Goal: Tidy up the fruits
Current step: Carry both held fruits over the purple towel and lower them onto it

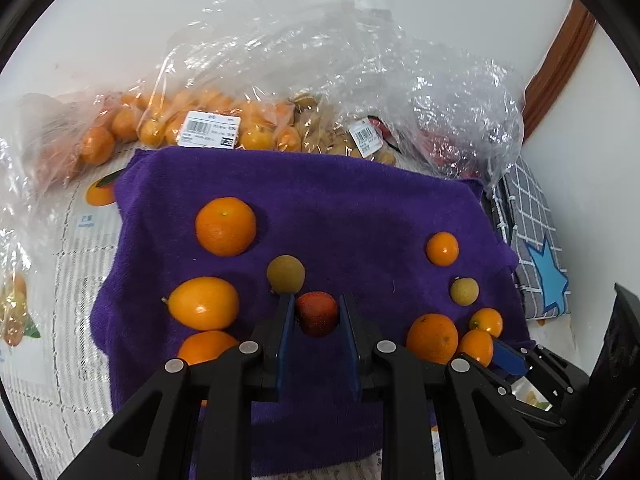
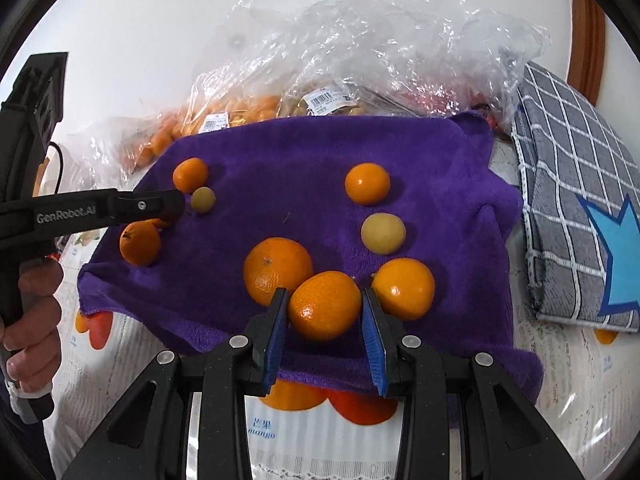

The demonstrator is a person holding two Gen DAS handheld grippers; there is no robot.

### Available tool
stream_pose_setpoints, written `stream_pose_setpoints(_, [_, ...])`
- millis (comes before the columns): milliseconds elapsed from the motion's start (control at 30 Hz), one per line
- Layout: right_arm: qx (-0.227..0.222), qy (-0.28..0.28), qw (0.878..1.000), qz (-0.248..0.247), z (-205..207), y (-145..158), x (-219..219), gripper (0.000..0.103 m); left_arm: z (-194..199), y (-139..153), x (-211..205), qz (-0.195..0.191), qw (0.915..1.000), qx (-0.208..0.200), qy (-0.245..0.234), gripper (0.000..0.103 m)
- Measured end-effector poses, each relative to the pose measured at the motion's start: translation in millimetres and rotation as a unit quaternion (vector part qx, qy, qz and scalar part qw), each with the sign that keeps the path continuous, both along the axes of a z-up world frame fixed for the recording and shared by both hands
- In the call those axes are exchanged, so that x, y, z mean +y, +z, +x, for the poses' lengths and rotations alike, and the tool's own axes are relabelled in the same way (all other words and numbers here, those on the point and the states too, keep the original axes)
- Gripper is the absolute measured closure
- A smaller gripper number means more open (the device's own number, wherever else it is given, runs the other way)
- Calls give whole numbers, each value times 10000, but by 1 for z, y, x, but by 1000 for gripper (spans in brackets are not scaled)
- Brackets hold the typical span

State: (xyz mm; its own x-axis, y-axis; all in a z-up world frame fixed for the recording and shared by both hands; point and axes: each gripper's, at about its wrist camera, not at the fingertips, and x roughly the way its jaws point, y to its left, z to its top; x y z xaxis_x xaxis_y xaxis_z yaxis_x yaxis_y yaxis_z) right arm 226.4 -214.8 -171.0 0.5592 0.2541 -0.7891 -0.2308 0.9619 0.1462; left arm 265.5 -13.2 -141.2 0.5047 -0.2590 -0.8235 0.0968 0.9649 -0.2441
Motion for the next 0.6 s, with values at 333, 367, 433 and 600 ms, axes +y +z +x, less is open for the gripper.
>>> stream_pose_setpoints(333, [111, 51, 9999, -105, 11, -9, 4, 67, 11, -19, -6, 147, 9997, 190, -62, 81])
stream_pose_setpoints(367, [116, 51, 9999, -111, 12, -10, 4, 67, 11, -18, -7, 189, 9997, 161, -67, 81])
stream_pose_setpoints(433, [135, 59, 9999, -83, 12, -11, 4, 67, 12, -18, -8, 181, 9997, 164, -78, 81])
stream_pose_setpoints(600, [165, 77, 9998, -61, 13, -12, 2, 66, 14, -19, -10, 228, 9996, 174, -80, 81])
